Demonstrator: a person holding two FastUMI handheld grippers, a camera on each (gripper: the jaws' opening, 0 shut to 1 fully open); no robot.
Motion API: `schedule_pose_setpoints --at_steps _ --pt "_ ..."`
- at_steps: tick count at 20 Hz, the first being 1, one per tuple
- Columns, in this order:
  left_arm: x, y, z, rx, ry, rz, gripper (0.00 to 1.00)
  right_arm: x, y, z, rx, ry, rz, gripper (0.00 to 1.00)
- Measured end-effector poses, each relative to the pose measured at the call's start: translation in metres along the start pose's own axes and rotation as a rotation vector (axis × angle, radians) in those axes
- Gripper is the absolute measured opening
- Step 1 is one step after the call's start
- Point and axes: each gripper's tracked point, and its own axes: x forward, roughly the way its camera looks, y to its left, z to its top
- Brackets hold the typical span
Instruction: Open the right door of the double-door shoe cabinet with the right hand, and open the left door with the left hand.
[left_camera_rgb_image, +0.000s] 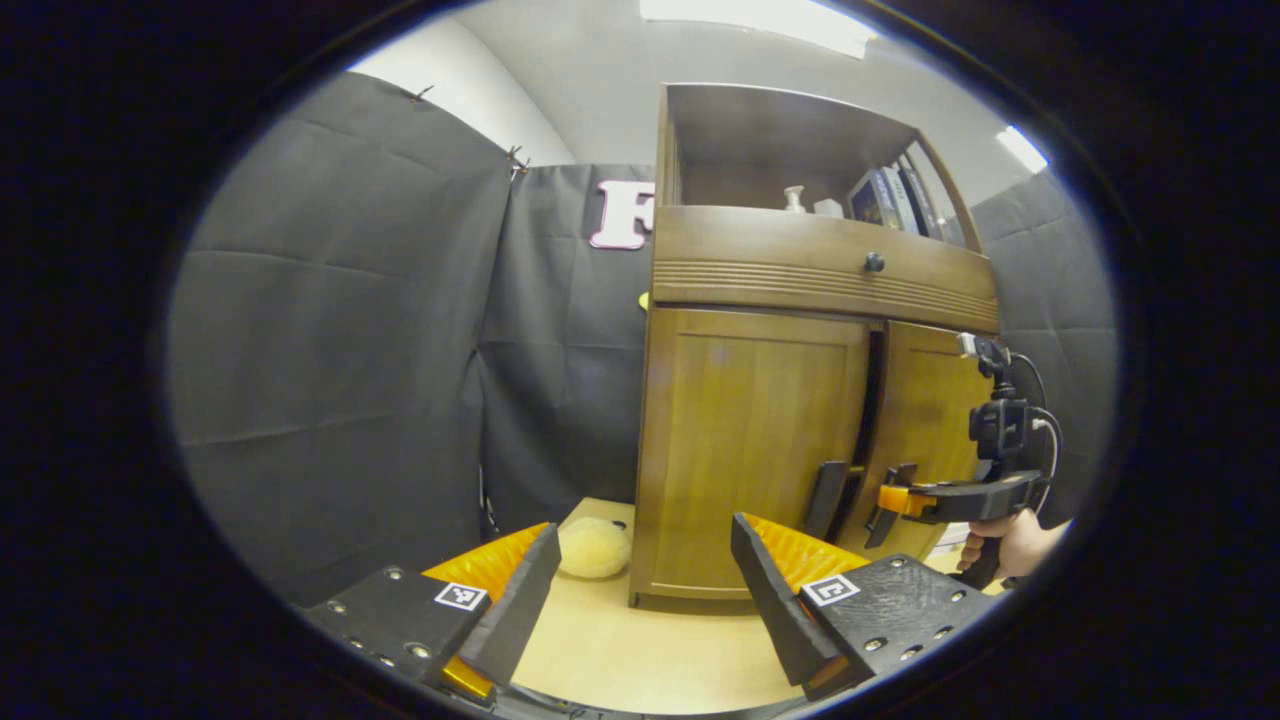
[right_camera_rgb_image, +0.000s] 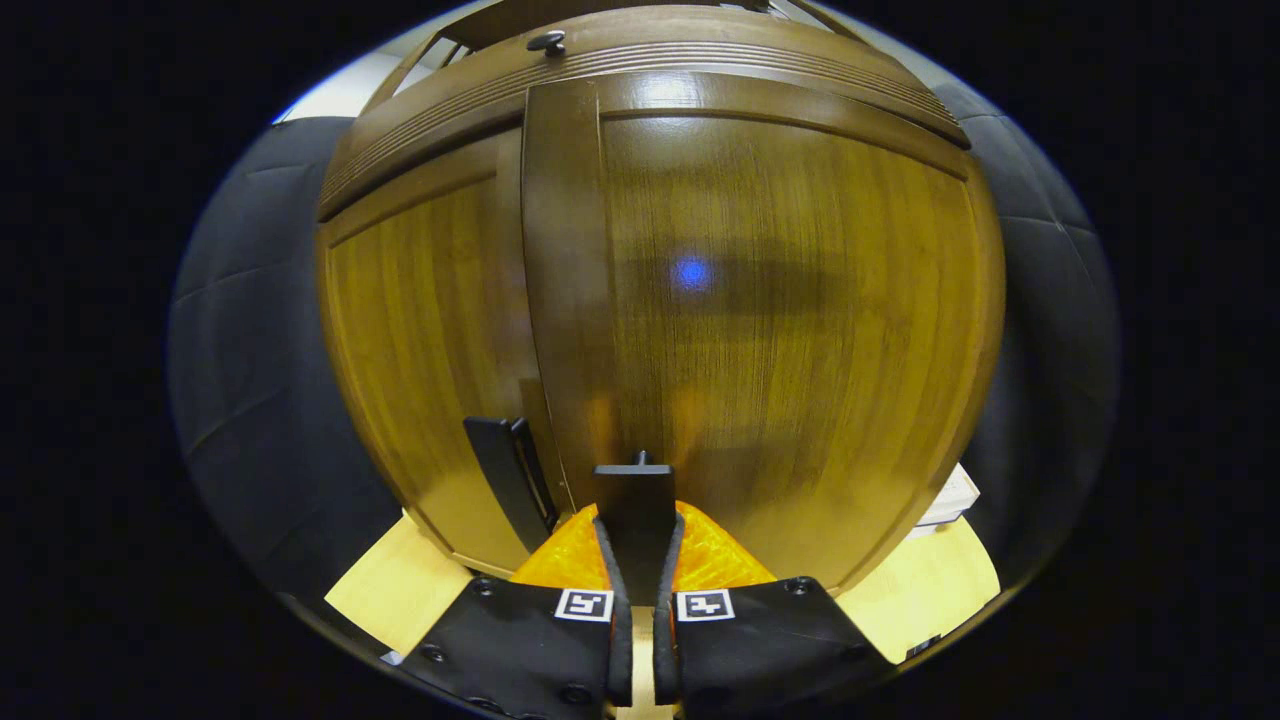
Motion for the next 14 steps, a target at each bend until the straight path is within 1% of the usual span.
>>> schedule_pose_setpoints --at_steps 2,3,4,5,6,8,9,10,11,12,13,14 --pt "-0.003 -0.003 0.002 -0.002 -0.005 -0.021 1.00 -0.001 -0.003 0.004 -0.001 0.011 0.007 0.10" --pt "-0.002 -0.005 0.004 -0.006 -0.011 -0.037 1.00 0.003 -0.002 0.002 0.007 0.017 0.005 0.13" --pt "-0.001 -0.007 0.004 -0.016 -0.014 -0.050 1.00 0.005 -0.003 0.001 0.011 0.018 -0.001 0.10" --pt "0.000 -0.008 0.004 -0.036 -0.013 -0.063 1.00 0.004 -0.003 0.000 0.009 0.017 -0.007 0.10" --pt "0.000 -0.013 0.003 -0.061 -0.023 -0.084 1.00 0.003 -0.005 0.001 0.004 0.008 -0.011 0.06" --pt "0.004 -0.025 0.001 -0.118 -0.045 -0.140 1.00 0.000 -0.003 0.006 0.005 -0.006 -0.036 0.05" --pt "0.011 -0.030 -0.003 -0.107 -0.037 -0.160 1.00 0.001 -0.004 0.003 -0.020 -0.019 -0.034 0.09" --pt "0.016 -0.024 -0.013 -0.108 -0.023 -0.140 1.00 0.002 -0.006 0.006 -0.015 -0.015 -0.047 0.09" --pt "0.025 -0.027 -0.018 -0.122 -0.007 -0.144 1.00 0.001 -0.002 0.005 0.006 0.010 -0.058 0.05" --pt "0.037 -0.028 -0.021 -0.119 0.009 -0.134 0.98 0.001 0.000 0.004 0.009 -0.001 -0.056 0.05" --pt "0.048 -0.031 -0.025 -0.101 0.041 -0.132 1.00 -0.001 -0.004 0.004 -0.005 -0.009 -0.055 0.09" --pt "0.058 -0.037 -0.027 -0.076 0.068 -0.147 1.00 -0.003 -0.006 0.007 -0.023 -0.012 -0.059 0.13"
